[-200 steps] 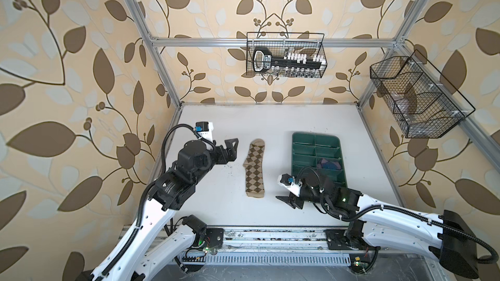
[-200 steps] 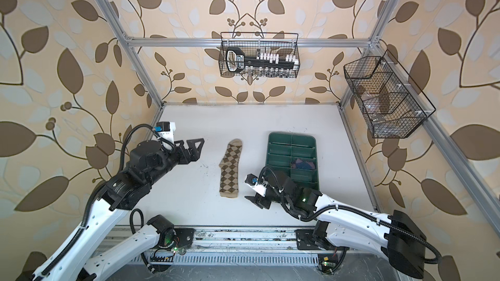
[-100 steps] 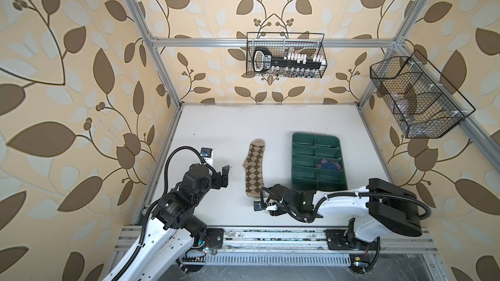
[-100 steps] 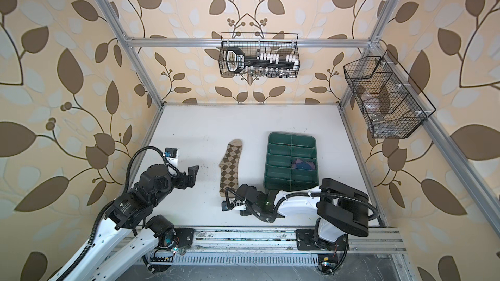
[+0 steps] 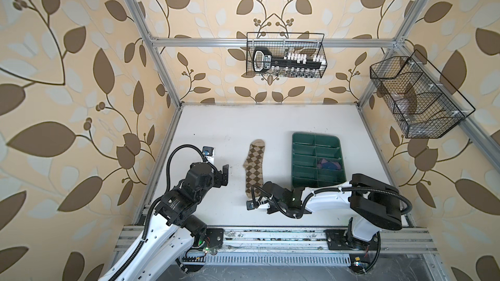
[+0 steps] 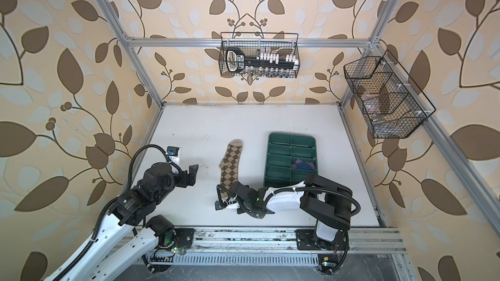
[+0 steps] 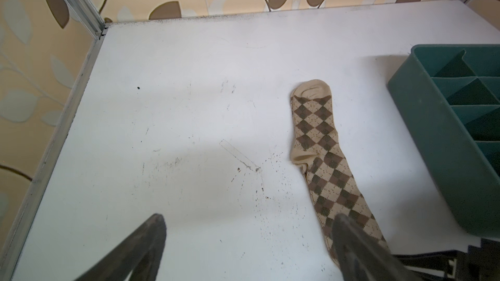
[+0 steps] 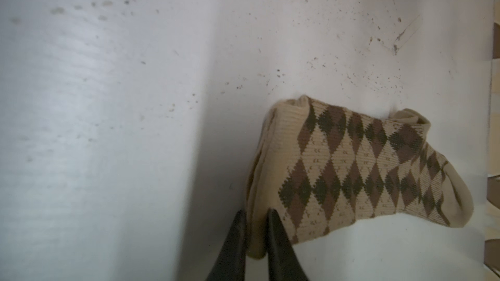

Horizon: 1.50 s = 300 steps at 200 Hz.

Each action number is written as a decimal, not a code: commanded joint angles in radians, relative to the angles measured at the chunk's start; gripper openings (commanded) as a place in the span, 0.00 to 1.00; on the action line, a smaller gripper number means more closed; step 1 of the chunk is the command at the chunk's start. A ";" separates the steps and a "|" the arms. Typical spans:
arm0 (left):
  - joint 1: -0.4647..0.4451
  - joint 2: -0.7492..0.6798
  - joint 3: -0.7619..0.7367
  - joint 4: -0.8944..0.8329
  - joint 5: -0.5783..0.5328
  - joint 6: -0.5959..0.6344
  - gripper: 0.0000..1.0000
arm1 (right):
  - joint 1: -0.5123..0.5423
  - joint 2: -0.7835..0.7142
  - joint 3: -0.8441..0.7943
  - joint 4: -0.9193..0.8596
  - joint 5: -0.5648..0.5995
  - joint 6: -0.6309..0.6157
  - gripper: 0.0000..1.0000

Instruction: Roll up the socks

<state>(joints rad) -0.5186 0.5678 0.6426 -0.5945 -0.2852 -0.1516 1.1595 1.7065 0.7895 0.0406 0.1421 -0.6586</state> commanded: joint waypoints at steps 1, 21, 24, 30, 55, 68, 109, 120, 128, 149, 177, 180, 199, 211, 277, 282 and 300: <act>-0.013 0.024 0.069 0.035 0.049 0.093 0.95 | -0.047 0.047 0.105 -0.204 -0.199 0.089 0.10; -0.019 0.052 0.119 0.032 0.069 0.186 0.94 | -0.098 0.080 0.188 -0.314 -0.331 0.134 0.09; -0.020 0.056 0.127 0.030 0.072 0.201 0.94 | -0.106 0.086 0.201 -0.332 -0.349 0.136 0.09; -0.024 0.062 0.142 0.026 0.080 0.237 0.94 | -0.122 0.098 0.225 -0.368 -0.399 0.136 0.09; -0.042 0.052 0.188 -0.002 0.225 0.448 0.86 | -0.204 0.150 0.310 -0.483 -0.563 0.139 0.10; -0.046 0.023 0.187 -0.006 0.320 0.557 0.85 | -0.250 0.182 0.355 -0.543 -0.646 0.139 0.11; -0.067 0.021 0.148 -0.037 0.476 0.794 0.81 | -0.355 0.308 0.501 -0.723 -0.789 0.116 0.10; -0.109 0.046 0.134 -0.052 0.448 0.844 0.79 | -0.371 0.324 0.513 -0.736 -0.798 0.115 0.10; -0.146 0.061 0.113 -0.050 0.417 0.878 0.79 | -0.380 0.331 0.517 -0.743 -0.805 0.111 0.10; -0.269 0.118 0.040 -0.016 0.340 0.953 0.78 | -0.399 0.347 0.524 -0.744 -0.802 0.110 0.10; -0.404 0.232 -0.042 0.118 0.290 0.951 0.78 | -0.412 0.363 0.530 -0.743 -0.811 0.103 0.10; -0.415 0.247 -0.049 0.139 0.285 0.947 0.77 | -0.414 0.364 0.531 -0.742 -0.811 0.103 0.10; -0.463 0.351 -0.072 0.234 0.260 0.928 0.74 | -0.418 0.370 0.531 -0.742 -0.820 0.099 0.10; -0.471 0.412 -0.081 0.286 0.248 0.918 0.72 | -0.421 0.372 0.531 -0.740 -0.825 0.095 0.10; -0.475 0.538 -0.199 0.537 0.122 0.901 0.72 | -0.427 0.378 0.525 -0.742 -0.855 0.069 0.11; -0.474 0.549 -0.201 0.542 0.110 0.899 0.71 | -0.428 0.380 0.522 -0.742 -0.855 0.068 0.11; -0.473 0.595 -0.202 0.563 0.084 0.895 0.69 | -0.428 0.382 0.522 -0.740 -0.860 0.062 0.11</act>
<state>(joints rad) -0.9894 1.1252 0.4454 -0.1341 -0.1303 0.7521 0.7345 2.0586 1.3075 -0.6704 -0.6918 -0.5549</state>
